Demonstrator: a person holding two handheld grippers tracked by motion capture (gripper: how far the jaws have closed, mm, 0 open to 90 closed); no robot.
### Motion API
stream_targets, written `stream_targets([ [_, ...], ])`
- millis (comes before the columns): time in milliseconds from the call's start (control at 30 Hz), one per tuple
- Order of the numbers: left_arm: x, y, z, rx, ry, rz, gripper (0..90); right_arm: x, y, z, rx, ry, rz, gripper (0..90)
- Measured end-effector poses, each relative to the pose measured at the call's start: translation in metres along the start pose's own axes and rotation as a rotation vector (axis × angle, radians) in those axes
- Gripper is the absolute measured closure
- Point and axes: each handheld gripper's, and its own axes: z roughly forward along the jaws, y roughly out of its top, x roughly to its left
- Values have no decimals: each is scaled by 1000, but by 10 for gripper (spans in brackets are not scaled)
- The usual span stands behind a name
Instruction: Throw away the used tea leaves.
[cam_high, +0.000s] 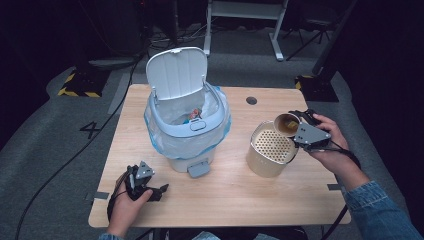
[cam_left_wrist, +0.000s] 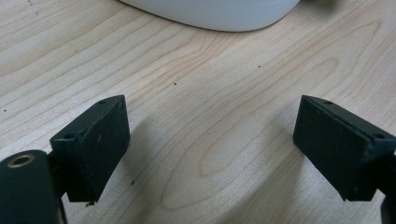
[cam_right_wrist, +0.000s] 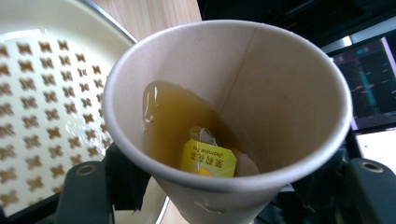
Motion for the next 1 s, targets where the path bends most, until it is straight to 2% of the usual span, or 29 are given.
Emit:
stream_targets([
  [67, 0, 0, 0, 0, 0, 0, 113, 3, 3, 0, 32, -26, -66, 325],
  [267, 0, 0, 0, 0, 0, 0, 113, 8, 10, 1, 76, -70, -187, 325],
  [500, 0, 0, 0, 0, 0, 0, 113, 16, 18, 0, 164, -155, -403, 325],
  [533, 0, 0, 0, 0, 0, 0, 113, 16, 18, 0, 164, -155, -403, 325],
  [567, 0, 0, 0, 0, 1, 1, 113, 18, 19, 0, 177, -163, -429, 325],
  [600, 0, 0, 0, 0, 1, 1, 114, 22, 21, 0, 215, -193, -511, 325],
  [633, 0, 0, 0, 0, 1, 1, 114, 23, 22, 0, 228, -205, -540, 325],
  [667, 0, 0, 0, 0, 1, 1, 114, 23, 22, 0, 228, -205, -540, 325],
  [700, 0, 0, 0, 1, 1, 1, 114, 27, 25, 0, 254, -236, -620, 325],
  [767, 0, 0, 0, 0, 1, 1, 114, 30, 27, -1, 272, -270, -679, 325],
  [867, 0, 0, 0, 1, 2, 2, 114, 36, 31, 1, 296, -321, -797, 325],
  [900, 0, 0, 0, 1, 2, 2, 114, 36, 31, 1, 296, -321, -797, 325],
  [933, 0, 0, 0, 0, 2, 1, 115, 39, 32, 1, 312, -345, -859, 325],
  [1000, 0, 0, 0, 1, 1, 1, 116, 43, 34, 2, 331, -373, -923, 326],
])
